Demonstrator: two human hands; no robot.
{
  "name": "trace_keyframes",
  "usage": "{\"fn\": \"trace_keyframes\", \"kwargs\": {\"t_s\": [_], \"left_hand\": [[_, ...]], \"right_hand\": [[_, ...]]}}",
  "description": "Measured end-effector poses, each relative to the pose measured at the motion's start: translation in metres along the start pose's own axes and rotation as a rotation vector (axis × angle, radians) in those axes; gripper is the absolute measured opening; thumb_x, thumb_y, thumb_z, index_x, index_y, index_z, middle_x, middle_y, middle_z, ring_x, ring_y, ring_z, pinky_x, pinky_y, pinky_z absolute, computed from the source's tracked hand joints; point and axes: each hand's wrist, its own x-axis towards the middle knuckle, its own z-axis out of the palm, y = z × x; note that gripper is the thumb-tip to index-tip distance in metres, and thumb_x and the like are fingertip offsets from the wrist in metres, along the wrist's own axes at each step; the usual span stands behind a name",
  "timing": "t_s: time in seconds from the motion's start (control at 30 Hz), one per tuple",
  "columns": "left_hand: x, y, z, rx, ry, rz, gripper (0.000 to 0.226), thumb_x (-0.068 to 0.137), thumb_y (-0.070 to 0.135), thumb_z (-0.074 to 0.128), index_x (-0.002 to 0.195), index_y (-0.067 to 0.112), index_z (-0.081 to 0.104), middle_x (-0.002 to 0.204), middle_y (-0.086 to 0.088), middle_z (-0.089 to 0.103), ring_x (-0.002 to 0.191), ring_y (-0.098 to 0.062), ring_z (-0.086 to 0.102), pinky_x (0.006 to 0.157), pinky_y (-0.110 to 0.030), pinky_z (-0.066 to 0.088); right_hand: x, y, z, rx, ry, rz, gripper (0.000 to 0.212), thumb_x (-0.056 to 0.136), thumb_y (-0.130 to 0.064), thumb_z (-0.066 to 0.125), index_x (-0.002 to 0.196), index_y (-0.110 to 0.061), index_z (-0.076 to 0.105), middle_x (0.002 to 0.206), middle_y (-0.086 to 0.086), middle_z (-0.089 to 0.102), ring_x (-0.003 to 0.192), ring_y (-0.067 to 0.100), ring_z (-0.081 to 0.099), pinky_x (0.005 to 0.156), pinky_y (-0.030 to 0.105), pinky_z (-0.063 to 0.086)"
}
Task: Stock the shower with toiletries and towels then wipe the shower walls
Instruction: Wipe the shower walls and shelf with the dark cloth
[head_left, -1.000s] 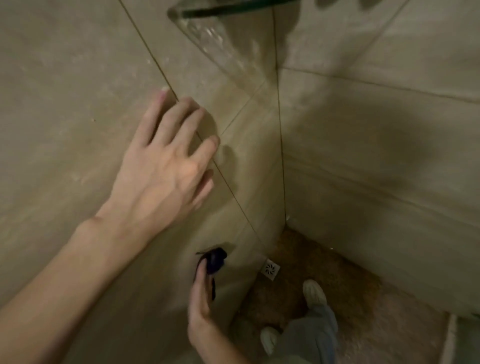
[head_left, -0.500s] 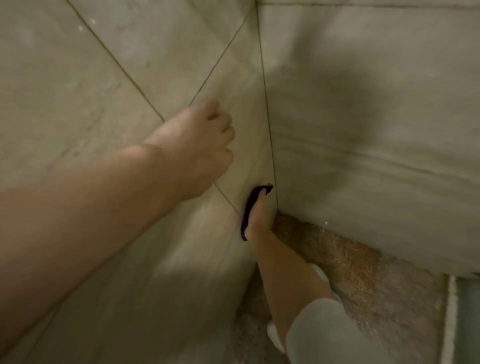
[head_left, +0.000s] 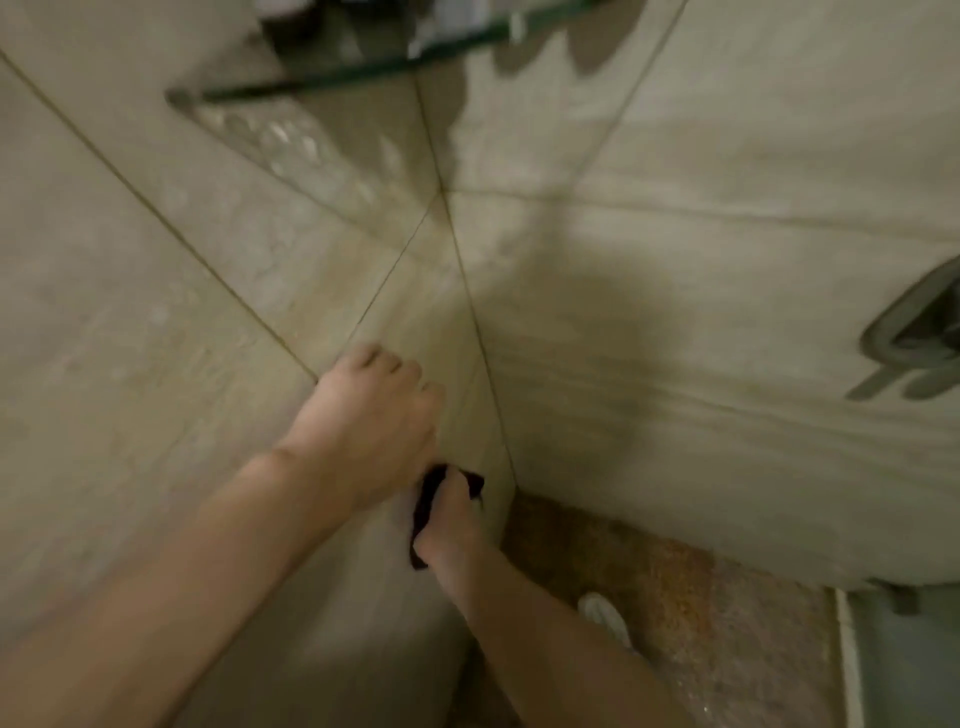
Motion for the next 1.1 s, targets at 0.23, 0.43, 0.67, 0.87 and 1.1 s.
{"fn": "trace_keyframes", "kwargs": {"t_s": [0.23,0.43,0.67,0.87,1.1], "left_hand": [[0.038,0.056,0.028,-1.642,0.205,-0.694,0.026,0.105,0.033,0.045,0.127,0.021,0.054,0.121,0.001,0.060,0.112,-0.020,0.060,0.094,-0.036,0.050],[0.098,0.114,-0.029,-2.950,0.063,-1.032,0.046,0.108,0.037,0.037,0.139,0.005,0.047,0.109,-0.015,0.062,0.093,-0.033,0.061,0.087,-0.045,0.048],[0.140,0.127,-0.098,-3.313,0.183,-0.865,0.050,0.107,0.035,0.023,0.105,0.001,0.060,0.093,-0.019,0.066,0.087,-0.031,0.058,0.080,-0.042,0.048],[0.192,0.062,-0.092,-2.892,0.879,-1.188,0.040,0.099,0.034,0.042,0.127,0.014,0.064,0.124,-0.013,0.066,0.109,-0.029,0.066,0.109,-0.044,0.046],[0.213,0.104,-0.145,-2.482,1.007,-1.215,0.059,0.107,0.028,0.039,0.160,0.028,0.012,0.162,-0.001,0.026,0.144,-0.019,0.034,0.115,-0.029,0.030]], "right_hand": [[-0.042,-0.172,0.020,-0.236,-0.222,-0.281,0.035,0.103,-0.036,0.048,0.127,-0.013,0.060,0.114,0.006,0.066,0.101,0.024,0.064,0.084,0.039,0.054],[-0.132,-0.234,0.007,-1.097,-0.127,-0.372,0.028,0.102,-0.037,0.054,0.112,-0.012,0.061,0.124,0.014,0.065,0.113,0.028,0.064,0.092,0.039,0.050],[-0.201,-0.273,-0.005,-1.995,-0.030,-0.719,0.035,0.103,-0.037,0.048,0.095,-0.007,0.064,0.086,0.005,0.063,0.074,0.021,0.060,0.057,0.030,0.042],[-0.241,-0.313,-0.039,-1.262,-0.080,-0.927,0.024,0.098,-0.028,0.060,0.118,-0.025,0.073,0.112,-0.010,0.074,0.102,0.007,0.070,0.094,0.035,0.056],[-0.276,-0.374,-0.100,-1.156,-0.016,-1.221,0.028,0.100,-0.004,0.053,0.104,-0.022,0.074,0.101,-0.001,0.077,0.090,0.017,0.074,0.083,0.037,0.060]]}}
